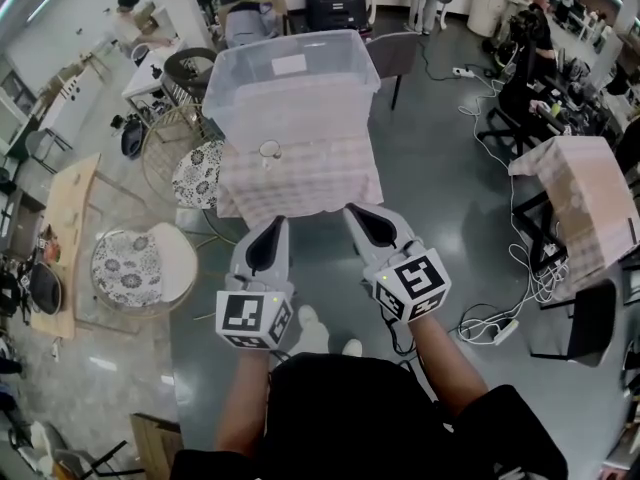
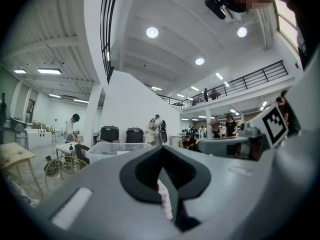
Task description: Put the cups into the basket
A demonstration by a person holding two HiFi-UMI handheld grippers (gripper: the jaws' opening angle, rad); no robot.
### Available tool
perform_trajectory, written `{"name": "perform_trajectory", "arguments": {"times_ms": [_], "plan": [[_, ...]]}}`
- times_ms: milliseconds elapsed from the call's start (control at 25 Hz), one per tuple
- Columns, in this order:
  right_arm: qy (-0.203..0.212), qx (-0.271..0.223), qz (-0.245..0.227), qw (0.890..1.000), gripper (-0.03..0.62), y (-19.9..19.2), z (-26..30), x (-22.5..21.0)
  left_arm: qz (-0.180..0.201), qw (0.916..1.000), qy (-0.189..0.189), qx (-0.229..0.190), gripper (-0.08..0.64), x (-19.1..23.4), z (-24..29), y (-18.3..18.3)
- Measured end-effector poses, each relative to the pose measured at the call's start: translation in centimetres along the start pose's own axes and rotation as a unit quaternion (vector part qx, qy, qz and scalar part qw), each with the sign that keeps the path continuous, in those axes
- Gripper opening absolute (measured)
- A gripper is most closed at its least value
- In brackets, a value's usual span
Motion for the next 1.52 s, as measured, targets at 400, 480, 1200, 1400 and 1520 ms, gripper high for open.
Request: {"name": "perform_trajectory", "arguments": {"times_ms": [400,480,1200,1400,1520], "plan": [[-0.012,0.012,0.003,1.000,0.002,-0.4,4.6,-0.5,-0.009,1.0000,-0.002,0.002,0.008,4.5,2.3,-0.5],[-0.014,0.011,0.003,1.000,0.002,-0.3,5.5,-0.8,-0.008,1.0000,-0.005,0.001,0.008,5.2,2.9,-0.4],[-0.030,0.009,0.005,1.000,0.002,0.5,13.5,-1.9,-0.011,0.9999,-0.010,-0.003,0.008,12.7,7.1,0.2],[-0.038,0.013,0.001,0.999,0.002,0.7,15.7,-1.8,-0.016,0.9998,-0.011,-0.004,0.008,14.9,7.8,0.2],[-0.044,0.012,-0.001,0.999,0.002,0.7,16.9,-1.5,-0.015,0.9998,-0.012,-0.006,0.008,16.2,7.9,0.1]]}}
Point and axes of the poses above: the fingertips, and each gripper's own axes: z forward along the fingers, x to its left, y out of its top, the point moved 6 cm from there along -z, backward along the fingers, and after that the axes turned 7 degrees about -y, right-handed, at the moved point
